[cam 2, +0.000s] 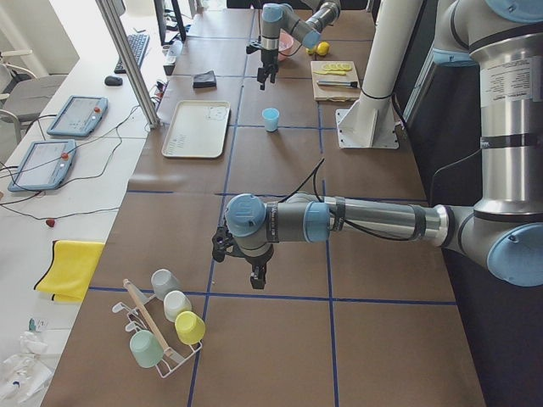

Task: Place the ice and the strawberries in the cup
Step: 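Move the right gripper back over the pink ice bowl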

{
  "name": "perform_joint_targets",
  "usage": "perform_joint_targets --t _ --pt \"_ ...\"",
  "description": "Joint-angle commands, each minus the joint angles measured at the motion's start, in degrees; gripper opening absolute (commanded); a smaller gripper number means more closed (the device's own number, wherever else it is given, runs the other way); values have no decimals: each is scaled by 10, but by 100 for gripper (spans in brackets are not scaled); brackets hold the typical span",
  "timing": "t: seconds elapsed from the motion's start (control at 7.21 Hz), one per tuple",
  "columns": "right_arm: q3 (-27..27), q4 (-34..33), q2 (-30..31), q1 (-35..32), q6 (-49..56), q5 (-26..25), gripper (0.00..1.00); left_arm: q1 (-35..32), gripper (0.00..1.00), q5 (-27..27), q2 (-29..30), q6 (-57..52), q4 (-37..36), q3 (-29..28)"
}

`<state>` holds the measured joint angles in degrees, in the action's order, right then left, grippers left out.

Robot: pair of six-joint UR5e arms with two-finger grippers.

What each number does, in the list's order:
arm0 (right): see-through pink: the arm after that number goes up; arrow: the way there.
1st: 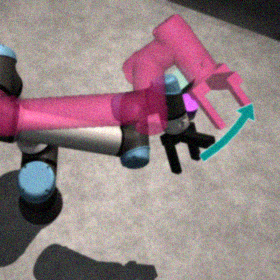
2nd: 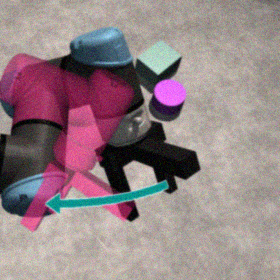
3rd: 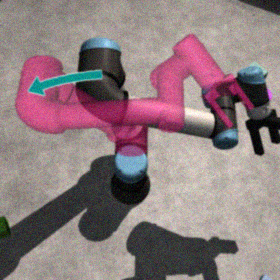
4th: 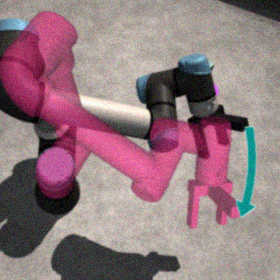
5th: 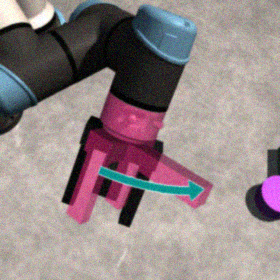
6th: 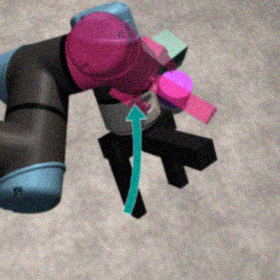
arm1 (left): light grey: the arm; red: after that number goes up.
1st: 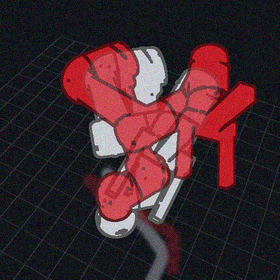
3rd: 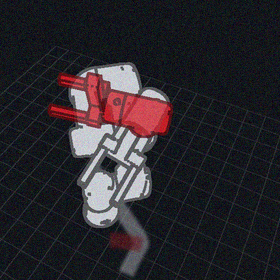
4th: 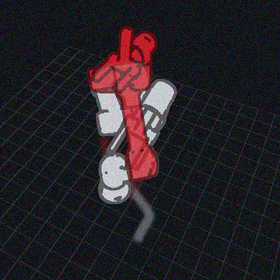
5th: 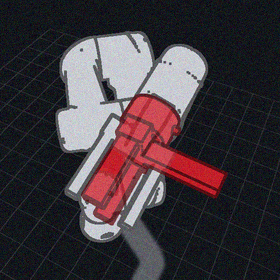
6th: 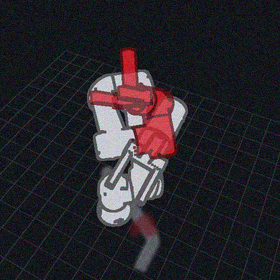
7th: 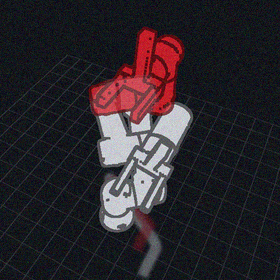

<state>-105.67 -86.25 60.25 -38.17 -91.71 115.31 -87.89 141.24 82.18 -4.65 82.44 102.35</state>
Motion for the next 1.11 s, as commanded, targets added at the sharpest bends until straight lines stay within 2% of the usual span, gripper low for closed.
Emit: perform_joint_targets --t 0.0,0.14,0.28,0.42,0.69,0.97 --pt "-70 -10 132 -77 169 43 98 0 100 1 -10 -3 1 5" --pt "-85 -7 179 -97 273 40 100 0 100 1 -13 -4 1 7" --pt "-88 -9 201 -117 381 42 100 0 100 1 -13 -5 2 8" --pt "-87 -6 226 -138 429 43 100 0 100 1 -13 -5 13 7" --pt "-84 -2 276 -190 592 45 100 0 100 1 -16 1 24 7" --pt "-67 -2 286 -205 616 51 100 0 100 1 -16 1 24 7"
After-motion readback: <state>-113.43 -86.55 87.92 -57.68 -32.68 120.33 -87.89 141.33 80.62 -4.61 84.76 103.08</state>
